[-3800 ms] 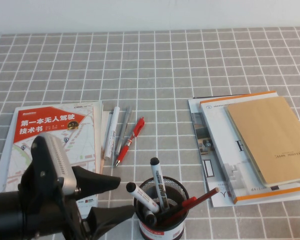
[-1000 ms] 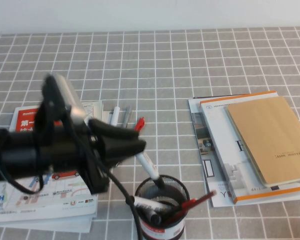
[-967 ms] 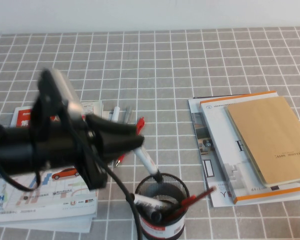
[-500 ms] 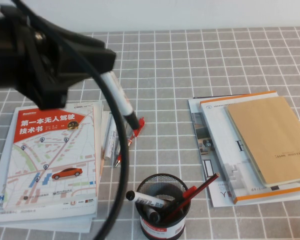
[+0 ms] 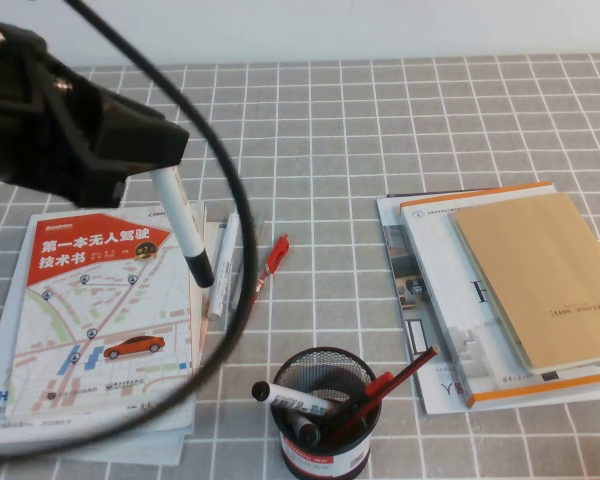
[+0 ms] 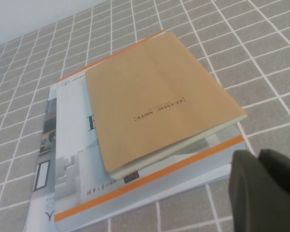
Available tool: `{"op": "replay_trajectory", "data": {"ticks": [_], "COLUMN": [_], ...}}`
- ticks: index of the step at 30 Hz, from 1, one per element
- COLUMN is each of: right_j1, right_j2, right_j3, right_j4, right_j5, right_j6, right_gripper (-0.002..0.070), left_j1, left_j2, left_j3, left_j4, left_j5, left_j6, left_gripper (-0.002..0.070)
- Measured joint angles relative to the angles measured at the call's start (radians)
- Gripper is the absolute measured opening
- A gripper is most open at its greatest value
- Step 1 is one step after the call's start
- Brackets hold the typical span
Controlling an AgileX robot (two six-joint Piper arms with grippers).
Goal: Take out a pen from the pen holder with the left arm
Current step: 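Take a marker out of the pen holder and lay it on the table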
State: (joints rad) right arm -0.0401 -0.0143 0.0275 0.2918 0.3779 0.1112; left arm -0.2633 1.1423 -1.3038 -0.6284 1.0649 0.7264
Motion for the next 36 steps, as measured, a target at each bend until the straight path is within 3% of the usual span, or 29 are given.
{"op": "replay_trajectory", "data": {"ticks": [7,13,22,36], "right_j1": [0.000,0.000,0.000,0.000], "right_j2": [0.000,0.000,0.000,0.000], "right_j3": [0.000,0.000,0.000,0.000], "right_j4": [0.000,0.000,0.000,0.000], "right_j5": [0.000,0.000,0.000,0.000], "right_j6": [0.000,0.000,0.000,0.000], "right_gripper": [-0.0013,-0.0013,-0.0013,-0.0013], "left_j1": [-0.007,-0.066,-0.139,-0.139], "left_j2": [0.156,0.326,0.590,0.873], "left_j3": [-0.002,-0.029,-0.281,-0.585], "left_j4": [0.035,0.097,0.246,0.292], "left_j5": [-0.007,-0.022,-0.005,0.161], "left_j6": [-0.064,-0.078,-0.200,-0.286], "left_gripper": [0.0126,0.0126,0.0126,0.0126]}}
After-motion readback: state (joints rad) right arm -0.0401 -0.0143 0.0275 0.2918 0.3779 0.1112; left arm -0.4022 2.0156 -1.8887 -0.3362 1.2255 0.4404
